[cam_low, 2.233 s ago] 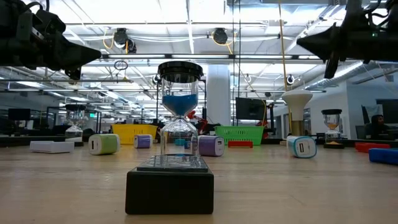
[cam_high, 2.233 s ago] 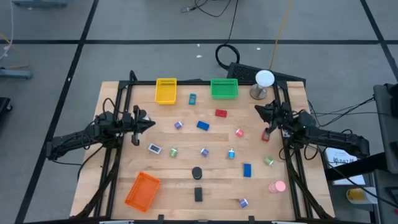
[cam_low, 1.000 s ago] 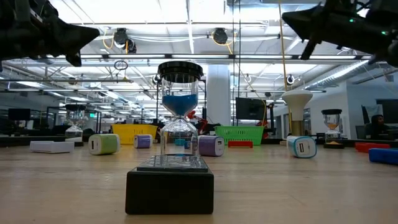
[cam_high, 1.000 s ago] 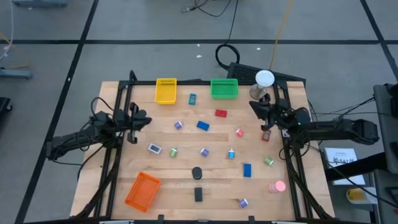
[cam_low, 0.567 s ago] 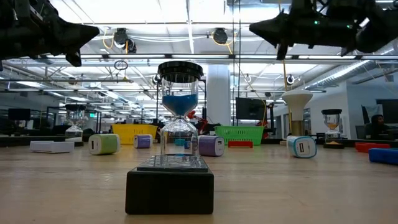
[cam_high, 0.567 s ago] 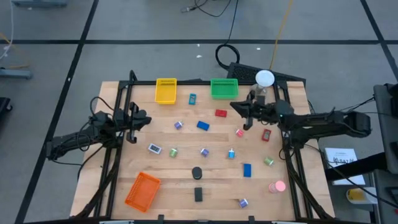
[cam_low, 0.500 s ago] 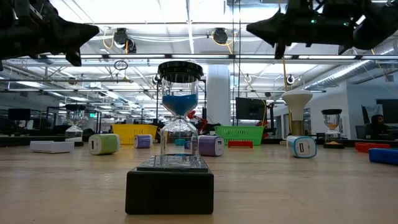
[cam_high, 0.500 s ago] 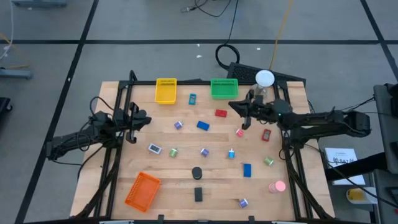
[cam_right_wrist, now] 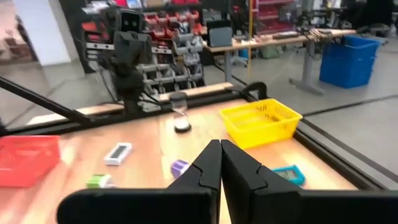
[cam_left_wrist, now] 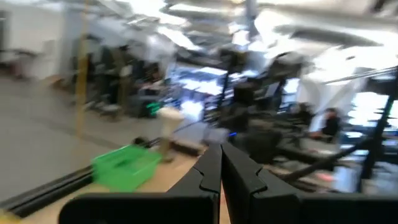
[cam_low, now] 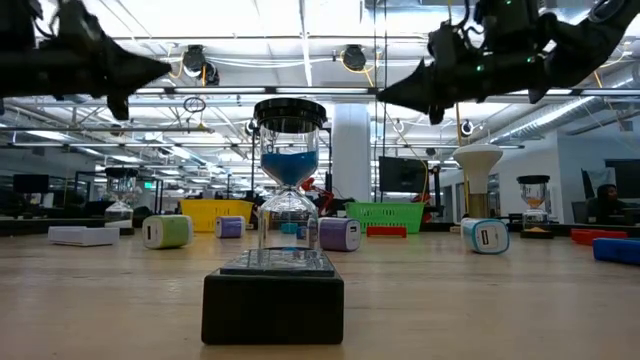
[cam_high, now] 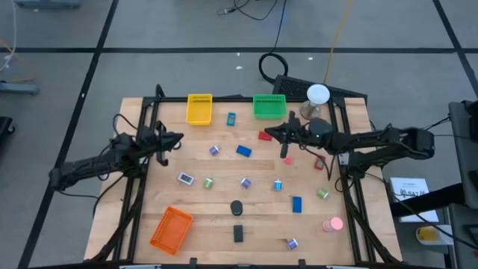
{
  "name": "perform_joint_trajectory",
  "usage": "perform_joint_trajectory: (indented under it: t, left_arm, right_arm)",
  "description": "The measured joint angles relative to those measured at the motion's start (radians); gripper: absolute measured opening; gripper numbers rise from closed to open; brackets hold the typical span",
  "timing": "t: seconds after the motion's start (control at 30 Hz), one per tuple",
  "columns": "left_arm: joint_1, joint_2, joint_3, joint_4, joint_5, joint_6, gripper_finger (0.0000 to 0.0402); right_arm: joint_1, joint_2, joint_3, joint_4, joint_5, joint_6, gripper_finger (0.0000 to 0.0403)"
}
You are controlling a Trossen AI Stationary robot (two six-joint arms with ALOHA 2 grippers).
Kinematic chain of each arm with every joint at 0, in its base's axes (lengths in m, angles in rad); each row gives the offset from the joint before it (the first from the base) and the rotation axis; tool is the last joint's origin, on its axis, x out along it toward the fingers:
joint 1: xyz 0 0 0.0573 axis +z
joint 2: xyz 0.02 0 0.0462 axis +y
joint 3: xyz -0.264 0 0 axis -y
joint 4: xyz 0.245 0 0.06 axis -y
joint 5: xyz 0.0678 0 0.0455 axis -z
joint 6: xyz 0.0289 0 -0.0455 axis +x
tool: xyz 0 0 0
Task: Pick & Place Office items
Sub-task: Put the white hourglass into the yellow bin
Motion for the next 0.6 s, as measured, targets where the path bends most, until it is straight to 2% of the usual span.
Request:
perform_joint_trajectory:
  t: [0.17, 0.3, 0.43, 0.6]
  left_arm:
    - [0.000, 0.137, 0.007, 0.084, -0.097, -0.012, 0.0005]
    - [-0.001, 0.237, 0.100, 0.021, -0.131, -0.016, 0.0005]
    - [0.000, 0.343, 0.259, -0.186, -0.169, -0.030, 0.0005]
    - [0.000, 0.463, 0.481, -0.560, -0.199, -0.138, 0.0005]
  right_arm:
    - [-0.039, 0.035, 0.016, 0.002, -0.001, -0.039, 0.0000]
    - [-0.058, 0.044, 0.016, -0.004, -0.001, -0.069, 0.0000]
    - [-0.058, 0.043, 0.016, -0.048, -0.002, -0.089, 0.0000]
    - [-0.058, 0.044, 0.016, -0.116, -0.001, -0.145, 0.0000]
